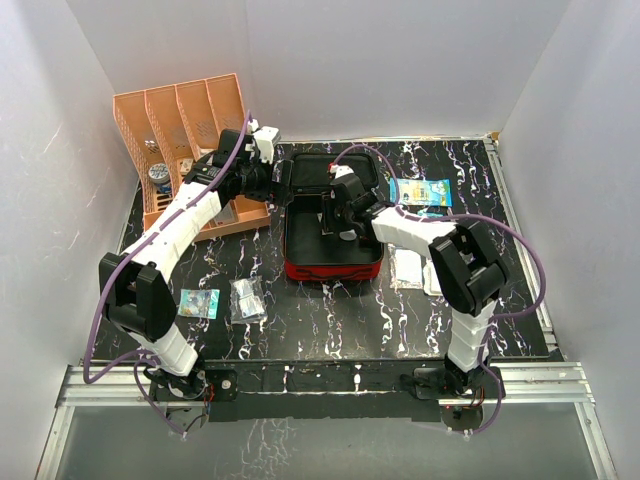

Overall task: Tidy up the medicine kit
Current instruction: Place the medical item at the medicine box.

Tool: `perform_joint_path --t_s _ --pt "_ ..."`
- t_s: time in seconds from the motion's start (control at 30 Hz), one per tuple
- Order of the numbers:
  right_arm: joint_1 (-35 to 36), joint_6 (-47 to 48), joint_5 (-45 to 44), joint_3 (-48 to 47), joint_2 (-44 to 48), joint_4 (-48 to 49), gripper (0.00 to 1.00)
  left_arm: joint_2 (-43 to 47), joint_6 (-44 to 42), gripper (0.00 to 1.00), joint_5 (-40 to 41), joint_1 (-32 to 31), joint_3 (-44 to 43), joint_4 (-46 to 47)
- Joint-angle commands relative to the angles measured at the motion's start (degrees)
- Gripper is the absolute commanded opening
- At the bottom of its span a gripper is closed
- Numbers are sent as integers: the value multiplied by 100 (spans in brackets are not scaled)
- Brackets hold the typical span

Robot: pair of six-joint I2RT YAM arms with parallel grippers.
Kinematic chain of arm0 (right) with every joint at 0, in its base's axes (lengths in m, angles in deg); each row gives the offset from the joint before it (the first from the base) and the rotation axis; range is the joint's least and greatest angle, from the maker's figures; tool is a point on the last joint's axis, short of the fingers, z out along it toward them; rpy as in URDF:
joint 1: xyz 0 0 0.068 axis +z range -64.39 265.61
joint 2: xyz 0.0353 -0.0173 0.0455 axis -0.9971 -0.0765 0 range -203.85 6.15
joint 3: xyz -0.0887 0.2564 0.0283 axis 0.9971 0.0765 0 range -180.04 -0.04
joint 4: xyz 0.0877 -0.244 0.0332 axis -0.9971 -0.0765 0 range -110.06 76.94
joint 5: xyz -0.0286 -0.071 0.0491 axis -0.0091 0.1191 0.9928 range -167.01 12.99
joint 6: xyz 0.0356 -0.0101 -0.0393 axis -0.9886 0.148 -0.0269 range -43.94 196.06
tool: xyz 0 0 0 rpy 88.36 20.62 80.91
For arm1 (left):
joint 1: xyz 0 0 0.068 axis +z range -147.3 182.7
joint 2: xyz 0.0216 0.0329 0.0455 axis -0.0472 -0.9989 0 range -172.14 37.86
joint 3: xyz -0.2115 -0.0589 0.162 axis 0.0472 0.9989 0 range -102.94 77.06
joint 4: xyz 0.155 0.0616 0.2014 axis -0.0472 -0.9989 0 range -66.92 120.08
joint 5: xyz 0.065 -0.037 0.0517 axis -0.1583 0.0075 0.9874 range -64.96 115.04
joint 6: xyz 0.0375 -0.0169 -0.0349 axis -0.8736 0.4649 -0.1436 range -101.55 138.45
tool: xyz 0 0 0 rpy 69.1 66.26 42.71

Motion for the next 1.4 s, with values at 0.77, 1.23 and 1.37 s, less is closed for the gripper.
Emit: perform_joint_path --t_s 0.77,1.23,1.37 --pt "15 -383 -1348 -166 -277 50 38 59 7 99 -51 85 -244 -133" --pt "14 -87 -1502 -264 204 -40 44 209 -46 99 162 148 -174 -336" --pt "18 53 -1681 -315 527 -175 45 574 76 99 381 183 171 -582"
